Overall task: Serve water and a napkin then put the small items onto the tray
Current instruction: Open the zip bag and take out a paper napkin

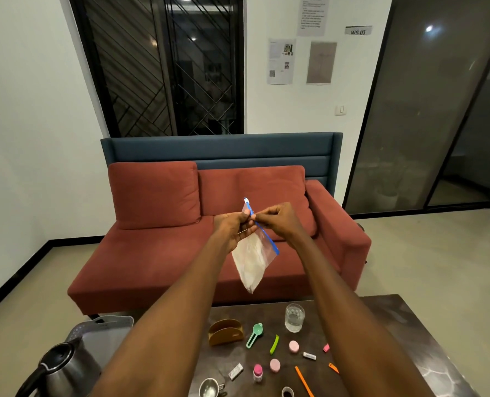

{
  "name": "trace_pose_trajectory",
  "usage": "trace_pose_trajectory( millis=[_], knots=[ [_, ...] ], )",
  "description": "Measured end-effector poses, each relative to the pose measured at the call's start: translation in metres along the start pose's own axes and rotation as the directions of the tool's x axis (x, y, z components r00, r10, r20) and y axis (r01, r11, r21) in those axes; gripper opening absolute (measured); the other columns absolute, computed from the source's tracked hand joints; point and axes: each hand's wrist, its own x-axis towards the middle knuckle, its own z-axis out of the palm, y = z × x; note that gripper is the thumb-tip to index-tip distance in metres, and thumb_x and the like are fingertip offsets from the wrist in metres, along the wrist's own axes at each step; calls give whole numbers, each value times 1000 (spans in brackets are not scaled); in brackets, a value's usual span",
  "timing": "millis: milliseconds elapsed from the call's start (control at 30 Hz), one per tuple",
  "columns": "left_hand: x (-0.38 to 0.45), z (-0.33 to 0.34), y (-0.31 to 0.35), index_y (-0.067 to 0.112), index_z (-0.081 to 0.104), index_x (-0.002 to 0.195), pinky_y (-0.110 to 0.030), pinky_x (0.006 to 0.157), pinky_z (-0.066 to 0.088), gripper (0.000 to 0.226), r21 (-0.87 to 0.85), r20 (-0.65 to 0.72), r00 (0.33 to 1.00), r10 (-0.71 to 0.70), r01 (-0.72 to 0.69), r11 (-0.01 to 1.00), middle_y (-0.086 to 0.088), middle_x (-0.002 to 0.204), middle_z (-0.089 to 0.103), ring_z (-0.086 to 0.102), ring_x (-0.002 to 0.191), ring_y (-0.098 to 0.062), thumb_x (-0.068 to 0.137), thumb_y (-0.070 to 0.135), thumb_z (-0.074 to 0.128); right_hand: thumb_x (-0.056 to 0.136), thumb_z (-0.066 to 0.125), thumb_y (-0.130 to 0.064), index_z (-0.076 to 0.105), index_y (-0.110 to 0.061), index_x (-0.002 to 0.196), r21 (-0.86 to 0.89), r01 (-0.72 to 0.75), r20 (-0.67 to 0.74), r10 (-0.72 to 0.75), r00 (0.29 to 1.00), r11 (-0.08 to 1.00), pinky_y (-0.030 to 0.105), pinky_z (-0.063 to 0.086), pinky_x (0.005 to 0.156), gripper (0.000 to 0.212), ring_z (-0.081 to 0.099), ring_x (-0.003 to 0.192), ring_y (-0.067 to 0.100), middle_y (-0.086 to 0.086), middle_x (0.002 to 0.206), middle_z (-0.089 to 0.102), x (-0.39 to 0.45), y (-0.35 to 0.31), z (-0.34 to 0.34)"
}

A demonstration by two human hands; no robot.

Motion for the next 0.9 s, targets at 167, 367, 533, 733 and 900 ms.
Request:
trace_pose_trajectory(
  millis=[167, 367, 533, 733, 900],
  knots=[
    [-1, 2, 2, -9, 62, 81, -35, 64, 61, 11, 73, -48, 998, 40, -37, 997, -12, 61, 60, 58, 55, -17, 90, -6, 57, 82, 71, -8, 74, 5, 72, -94, -36, -39, 33, 999, 995, 31, 49, 57, 17, 57, 60, 17, 21, 67, 67, -3, 1, 3],
    [-4, -2, 1, -10, 67, 79, -28, 54, 59, 7, 163, 67, 984, 167, -175, 971, -12, 58, 68, 68, 52, -19, 81, -4, 68, 82, 77, -18, 72, 3, 73, 14, -57, -91, 58, 994, 998, 30, 56, 61, 23, 65, 61, 16, 13, 68, 69, -1, 3, 8],
    [1, -10, -4, -10, 68, 86, -32, 64, 59, 6, 368, 185, 949, 256, -308, 878, -22, 81, 69, 70, 69, -27, 82, -6, 67, 85, 68, -1, 72, 7, 82, -6, -62, -94, 61, 994, 998, 23, 52, 54, 10, 67, 55, 11, 15, 71, 70, -5, 0, 10],
    [6, -13, -6, 10, 67, 66, -26, 52, 48, 8, 557, 57, 900, 432, -387, 735, -3, 58, 62, 55, 53, -13, 74, 9, 69, 67, 71, -2, 59, -14, 74, -334, 24, -172, -86, 981, 942, 31, 48, 55, 18, 59, 56, 19, 8, 63, 65, -1, 9, 4],
    [11, -21, -9, 14, 67, 71, -41, 60, 56, 10, 611, 84, 847, 525, -460, 644, 1, 61, 63, 59, 57, -14, 75, 5, 67, 77, 56, 1, 77, -18, 83, -700, 34, -24, -71, 997, 714, 40, 52, 82, 29, 61, 97, 21, 4, 108, 65, -4, 15, -3]
  ],
)
